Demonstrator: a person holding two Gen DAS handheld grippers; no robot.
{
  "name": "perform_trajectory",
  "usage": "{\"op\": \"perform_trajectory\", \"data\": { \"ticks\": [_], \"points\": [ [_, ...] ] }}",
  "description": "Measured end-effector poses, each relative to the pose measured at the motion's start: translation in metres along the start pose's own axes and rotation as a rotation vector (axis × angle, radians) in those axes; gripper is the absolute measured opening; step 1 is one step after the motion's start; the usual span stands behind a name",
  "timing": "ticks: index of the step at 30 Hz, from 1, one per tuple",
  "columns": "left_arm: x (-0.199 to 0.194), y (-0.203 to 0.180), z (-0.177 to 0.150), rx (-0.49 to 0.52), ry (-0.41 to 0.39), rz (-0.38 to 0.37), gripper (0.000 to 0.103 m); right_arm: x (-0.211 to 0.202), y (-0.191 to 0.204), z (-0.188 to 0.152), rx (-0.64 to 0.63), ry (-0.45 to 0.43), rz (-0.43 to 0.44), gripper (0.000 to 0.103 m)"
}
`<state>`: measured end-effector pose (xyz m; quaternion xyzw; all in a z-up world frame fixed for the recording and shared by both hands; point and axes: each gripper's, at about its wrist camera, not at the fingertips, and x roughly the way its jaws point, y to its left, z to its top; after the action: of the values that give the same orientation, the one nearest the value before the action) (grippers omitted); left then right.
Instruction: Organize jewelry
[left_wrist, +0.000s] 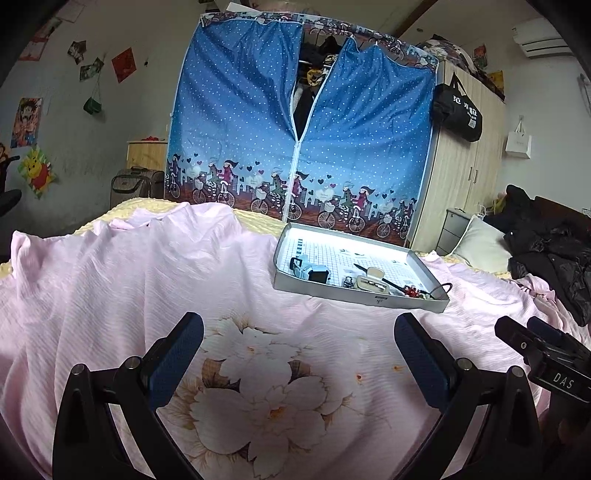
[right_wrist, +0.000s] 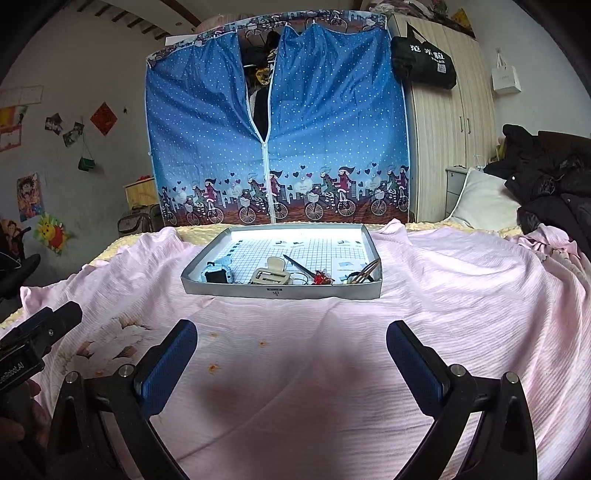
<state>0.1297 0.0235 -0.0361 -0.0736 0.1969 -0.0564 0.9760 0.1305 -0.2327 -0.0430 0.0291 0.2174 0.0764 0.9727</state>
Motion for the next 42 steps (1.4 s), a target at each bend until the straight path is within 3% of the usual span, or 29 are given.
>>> {"op": "perform_trajectory", "data": {
  "ticks": [42],
  "points": [
    [0.0006, -0.0021, -0.0017, 0.017, 0.0, -0.006, 0.101, 0.0048, -0.0012, -0.0061, 0.004, 0.018, -0.004, 0.103]
  ]
}}
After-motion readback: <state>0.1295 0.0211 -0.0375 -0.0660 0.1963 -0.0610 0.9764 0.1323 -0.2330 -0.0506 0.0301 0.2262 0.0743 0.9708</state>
